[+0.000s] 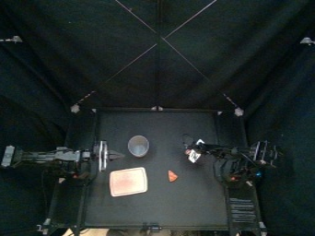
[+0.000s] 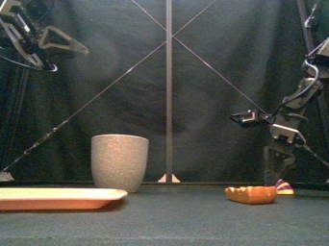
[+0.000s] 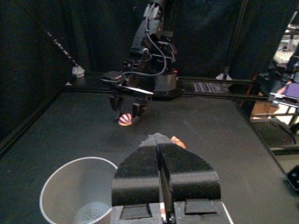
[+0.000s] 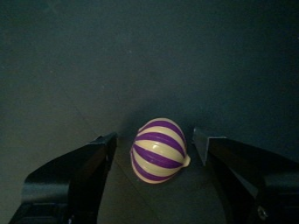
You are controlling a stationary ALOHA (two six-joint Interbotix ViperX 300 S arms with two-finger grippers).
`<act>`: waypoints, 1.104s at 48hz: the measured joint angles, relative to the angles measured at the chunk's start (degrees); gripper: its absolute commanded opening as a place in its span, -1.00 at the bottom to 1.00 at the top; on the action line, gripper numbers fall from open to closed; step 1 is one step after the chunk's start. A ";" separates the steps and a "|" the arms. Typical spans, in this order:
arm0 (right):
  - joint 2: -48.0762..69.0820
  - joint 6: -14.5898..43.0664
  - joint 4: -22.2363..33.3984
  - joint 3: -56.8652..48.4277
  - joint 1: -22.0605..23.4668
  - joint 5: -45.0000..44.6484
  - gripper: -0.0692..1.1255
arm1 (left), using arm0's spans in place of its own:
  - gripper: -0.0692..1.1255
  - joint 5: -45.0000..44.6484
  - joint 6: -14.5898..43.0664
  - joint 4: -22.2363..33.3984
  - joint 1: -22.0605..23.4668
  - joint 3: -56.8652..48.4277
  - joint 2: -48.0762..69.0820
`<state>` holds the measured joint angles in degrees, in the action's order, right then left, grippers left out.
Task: Pick the onion then place it on the pink plate
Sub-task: Pick the onion
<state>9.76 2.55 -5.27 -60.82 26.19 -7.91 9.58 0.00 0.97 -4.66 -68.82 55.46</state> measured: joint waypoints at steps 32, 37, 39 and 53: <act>1.32 0.00 -0.62 -1.14 0.26 -4.31 0.77 | -0.50 0.00 -0.18 0.18 0.00 -1.23 0.09; 1.41 0.00 -0.62 -1.23 0.26 -4.48 0.76 | -0.50 0.00 -0.18 0.26 0.00 -1.23 0.09; 1.49 0.00 -0.62 -1.23 0.26 -4.39 0.74 | -0.50 0.00 -0.18 0.26 0.00 -1.23 0.00; 1.41 0.18 -0.70 -1.23 0.35 -3.25 0.41 | -0.50 0.00 -0.18 0.26 0.00 -1.41 0.09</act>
